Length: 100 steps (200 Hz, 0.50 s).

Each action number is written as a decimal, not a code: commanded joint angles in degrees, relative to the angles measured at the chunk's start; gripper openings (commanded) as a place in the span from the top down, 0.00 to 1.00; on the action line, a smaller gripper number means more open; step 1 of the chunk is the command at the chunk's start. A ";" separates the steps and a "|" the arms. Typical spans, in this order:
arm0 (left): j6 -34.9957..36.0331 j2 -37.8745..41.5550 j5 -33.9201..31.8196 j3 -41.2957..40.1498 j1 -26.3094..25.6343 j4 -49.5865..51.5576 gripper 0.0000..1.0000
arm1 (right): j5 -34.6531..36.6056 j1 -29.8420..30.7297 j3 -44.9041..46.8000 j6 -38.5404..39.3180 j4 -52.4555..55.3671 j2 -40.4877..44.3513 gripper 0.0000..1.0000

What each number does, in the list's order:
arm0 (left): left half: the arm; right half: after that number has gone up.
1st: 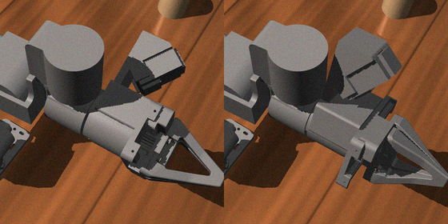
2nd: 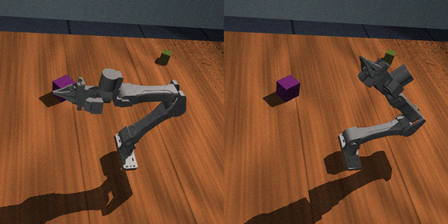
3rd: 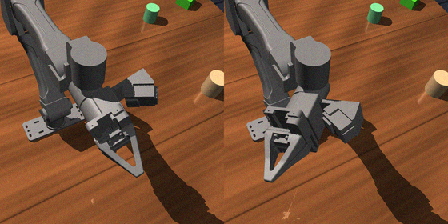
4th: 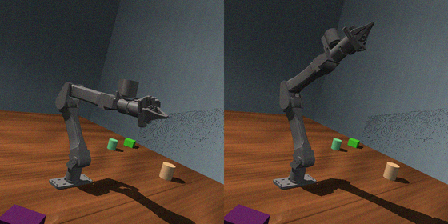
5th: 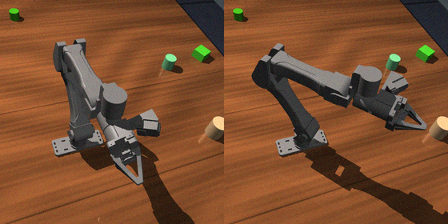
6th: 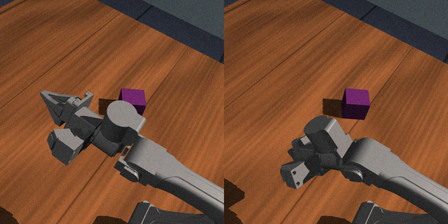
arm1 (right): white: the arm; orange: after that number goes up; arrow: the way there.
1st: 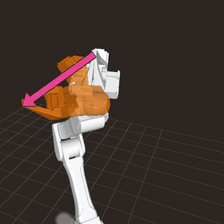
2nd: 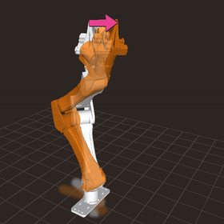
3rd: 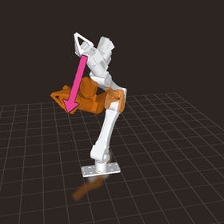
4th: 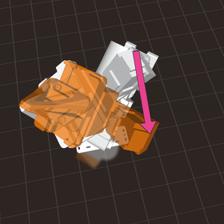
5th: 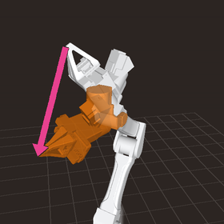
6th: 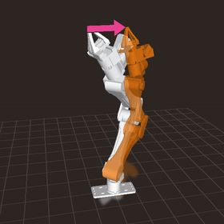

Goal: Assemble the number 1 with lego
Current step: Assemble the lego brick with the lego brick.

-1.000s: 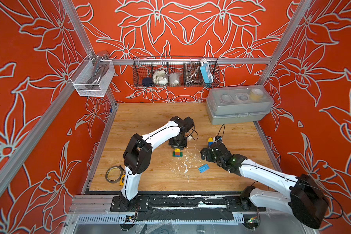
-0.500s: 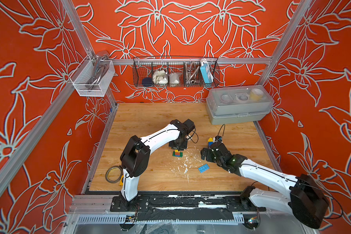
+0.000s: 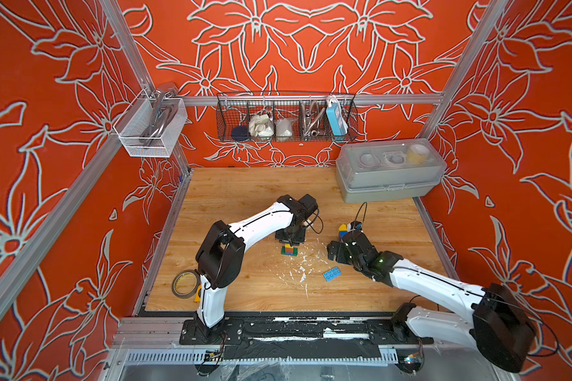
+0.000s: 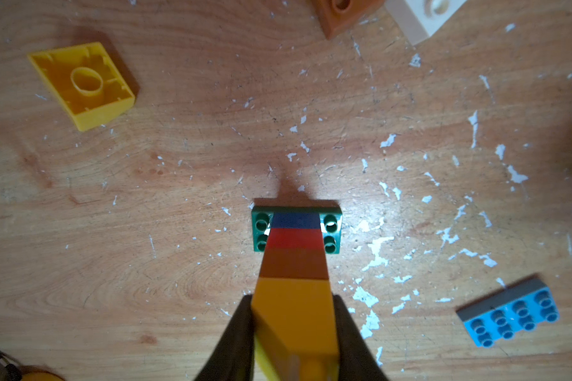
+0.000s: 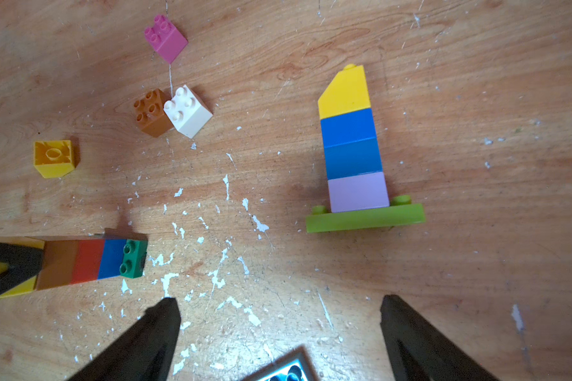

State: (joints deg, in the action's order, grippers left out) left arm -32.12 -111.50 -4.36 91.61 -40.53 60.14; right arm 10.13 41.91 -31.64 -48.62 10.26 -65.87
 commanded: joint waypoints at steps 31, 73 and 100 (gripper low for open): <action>-0.35 -6.06 -0.02 -1.04 -0.42 1.92 1.00 | 0.02 -0.34 0.77 -0.33 0.02 0.73 0.00; -0.31 -7.64 0.05 -0.60 -0.95 2.38 1.00 | 0.00 -0.39 0.83 -0.31 0.00 0.73 0.00; -0.23 -8.86 -0.28 0.73 -0.95 3.52 1.00 | -0.02 -0.34 0.80 -0.27 -0.07 0.83 0.00</action>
State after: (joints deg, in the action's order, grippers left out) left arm -32.38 -113.82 -5.30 94.59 -40.99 63.13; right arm 10.13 41.89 -31.64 -48.62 10.24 -65.84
